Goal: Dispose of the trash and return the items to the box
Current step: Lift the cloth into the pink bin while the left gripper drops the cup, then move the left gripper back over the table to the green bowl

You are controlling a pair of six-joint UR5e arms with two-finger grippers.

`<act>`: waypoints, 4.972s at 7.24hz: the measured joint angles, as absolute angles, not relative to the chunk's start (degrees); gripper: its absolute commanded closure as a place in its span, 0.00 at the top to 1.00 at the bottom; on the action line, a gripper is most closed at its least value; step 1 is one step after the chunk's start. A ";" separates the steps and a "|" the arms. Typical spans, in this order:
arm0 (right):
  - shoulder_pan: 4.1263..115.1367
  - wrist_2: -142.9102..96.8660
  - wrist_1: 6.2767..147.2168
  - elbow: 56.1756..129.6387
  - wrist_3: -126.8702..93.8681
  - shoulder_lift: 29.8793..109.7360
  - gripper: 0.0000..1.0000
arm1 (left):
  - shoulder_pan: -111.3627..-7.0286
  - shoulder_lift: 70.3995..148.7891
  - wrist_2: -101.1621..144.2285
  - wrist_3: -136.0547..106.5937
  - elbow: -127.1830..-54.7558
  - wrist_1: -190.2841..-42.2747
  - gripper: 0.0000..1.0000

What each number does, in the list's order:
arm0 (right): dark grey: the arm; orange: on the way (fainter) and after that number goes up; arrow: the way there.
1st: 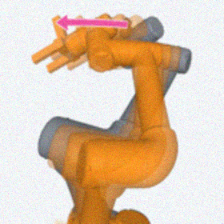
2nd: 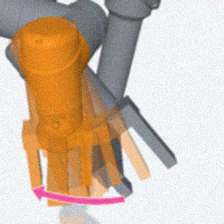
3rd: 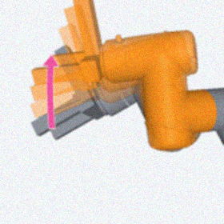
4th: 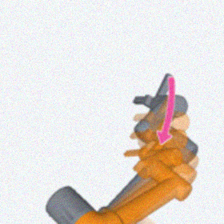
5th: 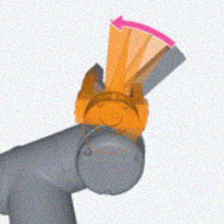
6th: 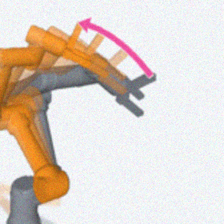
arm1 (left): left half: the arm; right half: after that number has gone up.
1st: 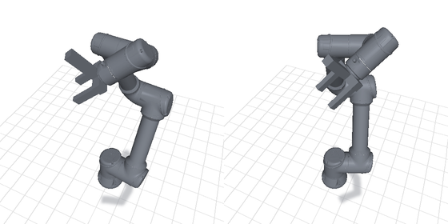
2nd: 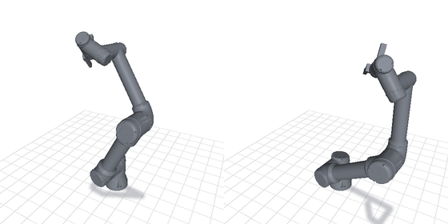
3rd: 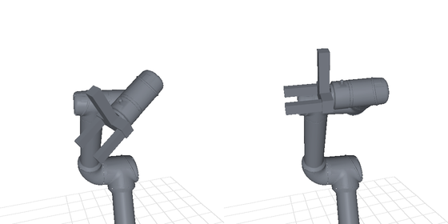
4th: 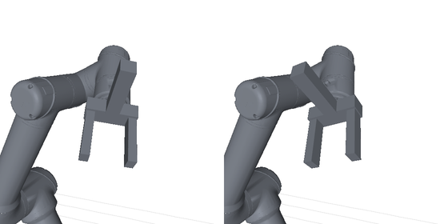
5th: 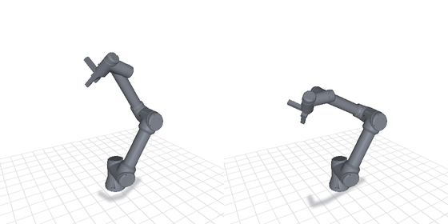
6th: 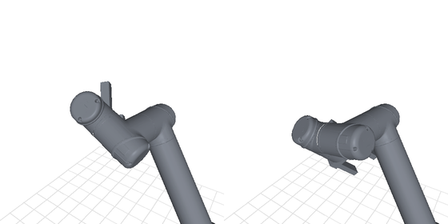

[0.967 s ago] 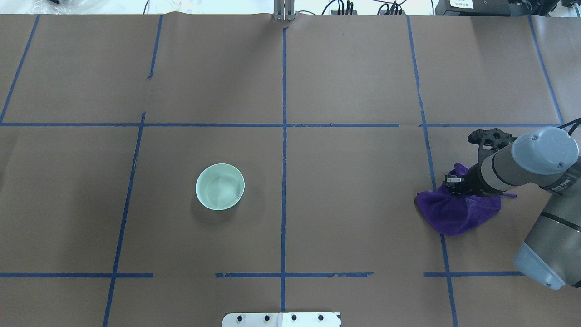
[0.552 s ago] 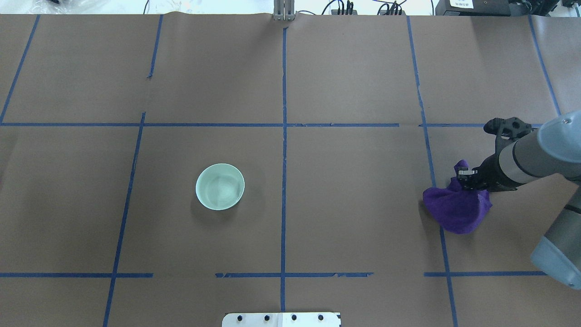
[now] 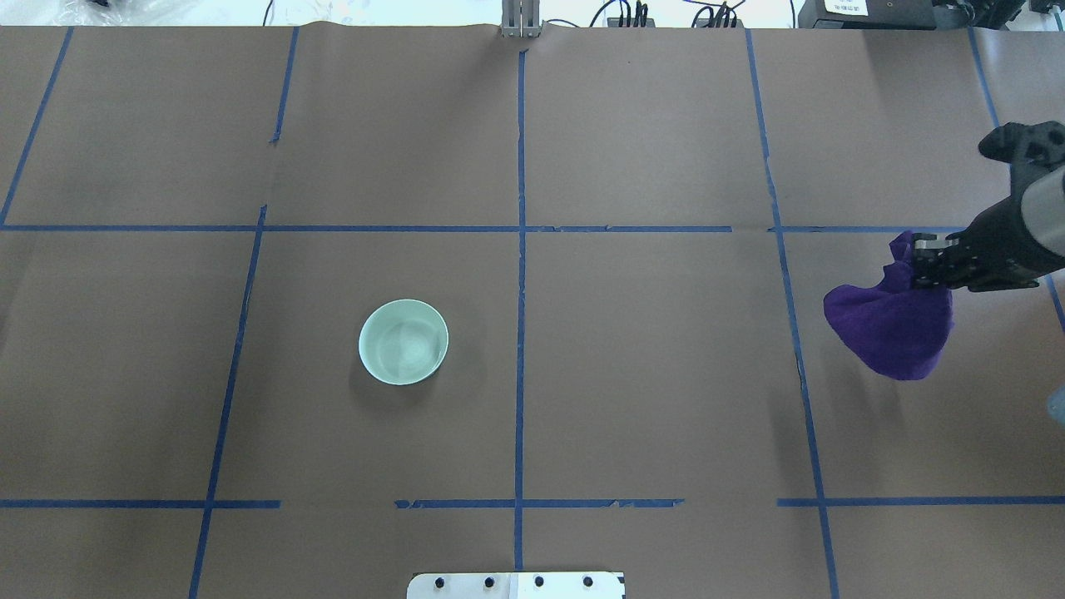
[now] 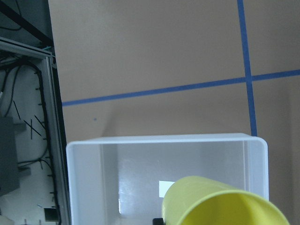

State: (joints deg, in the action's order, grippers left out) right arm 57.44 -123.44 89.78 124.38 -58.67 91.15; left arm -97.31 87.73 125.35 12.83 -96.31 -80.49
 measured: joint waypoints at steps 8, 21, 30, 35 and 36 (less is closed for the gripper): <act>76.36 -130.80 91.14 126.63 -42.42 92.81 0.00 | -87.56 77.24 134.73 5.50 -84.35 -112.34 0.00; 84.77 -130.22 91.14 126.20 -26.11 98.20 0.00 | -82.66 79.64 134.54 5.86 -83.09 -121.65 1.00; 99.52 -123.33 93.46 109.45 13.79 99.45 0.00 | -80.46 86.27 131.44 -19.91 -112.23 -102.77 1.00; 100.36 -123.14 71.85 88.16 17.19 99.63 0.36 | -58.13 86.84 130.69 -52.76 -114.01 -120.09 1.00; 100.37 -123.14 69.83 86.01 16.74 99.55 0.99 | -54.58 87.73 129.37 -57.47 -114.78 -121.19 1.00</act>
